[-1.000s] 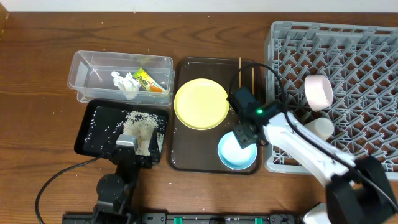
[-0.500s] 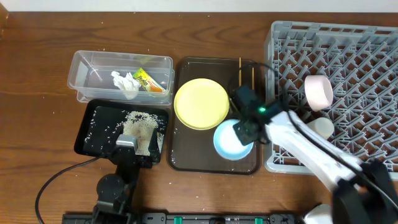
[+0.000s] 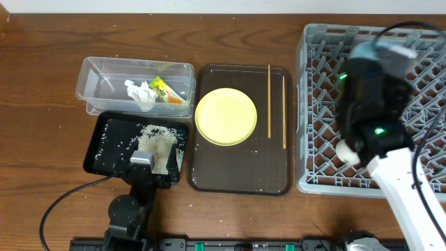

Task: Sort waste into correct bins and load items into the dishwasher rack
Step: 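Grasp the blue bowl with the right gripper and place it in the rack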

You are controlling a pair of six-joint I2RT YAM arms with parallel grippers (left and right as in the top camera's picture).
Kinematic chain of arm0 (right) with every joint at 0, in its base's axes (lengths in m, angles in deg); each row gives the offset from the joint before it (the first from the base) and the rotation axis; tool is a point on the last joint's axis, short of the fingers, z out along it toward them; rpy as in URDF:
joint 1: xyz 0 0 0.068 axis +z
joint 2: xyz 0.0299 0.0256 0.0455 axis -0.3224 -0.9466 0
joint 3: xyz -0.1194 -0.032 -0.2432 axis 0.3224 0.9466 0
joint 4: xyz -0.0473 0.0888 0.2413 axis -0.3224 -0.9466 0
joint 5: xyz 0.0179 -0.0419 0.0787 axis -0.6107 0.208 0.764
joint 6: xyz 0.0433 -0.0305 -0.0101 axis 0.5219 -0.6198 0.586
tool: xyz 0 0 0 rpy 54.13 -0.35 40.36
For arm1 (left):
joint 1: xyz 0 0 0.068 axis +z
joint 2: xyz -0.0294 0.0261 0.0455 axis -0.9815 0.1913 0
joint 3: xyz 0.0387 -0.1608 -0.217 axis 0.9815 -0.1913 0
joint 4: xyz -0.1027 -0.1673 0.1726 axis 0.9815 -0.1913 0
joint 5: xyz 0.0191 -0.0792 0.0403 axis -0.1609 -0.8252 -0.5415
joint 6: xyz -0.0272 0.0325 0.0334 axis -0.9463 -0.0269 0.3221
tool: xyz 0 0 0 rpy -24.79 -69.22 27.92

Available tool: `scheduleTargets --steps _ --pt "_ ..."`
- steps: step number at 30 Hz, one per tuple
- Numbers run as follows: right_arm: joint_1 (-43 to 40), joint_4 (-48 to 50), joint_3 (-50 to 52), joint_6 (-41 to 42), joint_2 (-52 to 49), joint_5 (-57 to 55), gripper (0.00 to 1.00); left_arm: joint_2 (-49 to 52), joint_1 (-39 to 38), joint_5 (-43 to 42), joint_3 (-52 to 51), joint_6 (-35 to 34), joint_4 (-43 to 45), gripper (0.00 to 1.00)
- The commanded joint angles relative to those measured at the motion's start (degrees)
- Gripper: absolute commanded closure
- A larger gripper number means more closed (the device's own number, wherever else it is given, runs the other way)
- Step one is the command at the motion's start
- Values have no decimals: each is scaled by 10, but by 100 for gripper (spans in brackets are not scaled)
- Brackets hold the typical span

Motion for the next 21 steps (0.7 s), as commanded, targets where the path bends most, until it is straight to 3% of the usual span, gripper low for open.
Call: scheduleTargets --steps 1,9,21 --pt "-73 43 -2 -66 -29 -83 99 -4 3 1 -15 3 -15 5" --pt "-179 59 -2 -79 -143 -83 99 -4 3 1 -15 3 -15 5" --pt "-113 33 -2 -104 -278 -83 99 -4 3 1 -15 3 -15 5"
